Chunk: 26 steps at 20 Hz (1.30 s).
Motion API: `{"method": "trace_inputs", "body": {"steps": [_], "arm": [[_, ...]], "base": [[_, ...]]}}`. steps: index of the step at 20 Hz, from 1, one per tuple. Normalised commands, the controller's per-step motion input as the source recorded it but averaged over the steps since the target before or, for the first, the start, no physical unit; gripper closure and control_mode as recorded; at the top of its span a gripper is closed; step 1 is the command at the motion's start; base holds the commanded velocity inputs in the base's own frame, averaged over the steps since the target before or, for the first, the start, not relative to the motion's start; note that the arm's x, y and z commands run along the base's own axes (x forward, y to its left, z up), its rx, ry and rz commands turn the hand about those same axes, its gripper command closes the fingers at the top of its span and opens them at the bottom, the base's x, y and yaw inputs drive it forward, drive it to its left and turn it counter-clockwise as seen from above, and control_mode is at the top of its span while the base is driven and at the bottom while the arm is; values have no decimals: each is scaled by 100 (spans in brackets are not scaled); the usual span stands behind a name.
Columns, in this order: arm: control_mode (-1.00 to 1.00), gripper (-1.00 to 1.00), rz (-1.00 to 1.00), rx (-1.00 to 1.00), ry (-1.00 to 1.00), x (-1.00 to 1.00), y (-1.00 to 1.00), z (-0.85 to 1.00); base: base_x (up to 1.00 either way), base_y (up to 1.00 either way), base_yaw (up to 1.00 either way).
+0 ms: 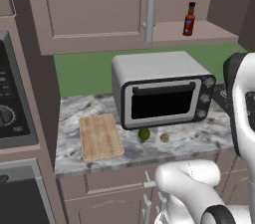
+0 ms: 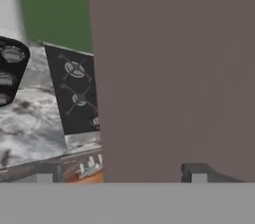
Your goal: Open the cabinet. Place the bowl and condiment on the counter. Then place the lime and garlic on the cutting board.
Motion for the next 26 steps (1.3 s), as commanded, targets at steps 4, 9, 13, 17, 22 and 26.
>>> {"method": "trace_inputs", "body": {"steps": [4, 9, 13, 17, 22, 26], "arm": [[-100, -100, 0, -10, 1, 0, -100, -8], [-100, -100, -3, -2, 0, 38, -100, -2], [-100, -100, -11, 8, -10, 58, -38, 0], [-100, -100, -1, 7, -15, 14, 49, 1], [-100, -100, 5, 4, -10, 2, 100, 0], [-100, -100, 18, 13, -3, 16, 100, 8]], "base": [[0, 0, 0], [0, 0, 0], [0, 0, 0], [0, 0, 0], [0, 0, 0], [0, 0, 0]]}}
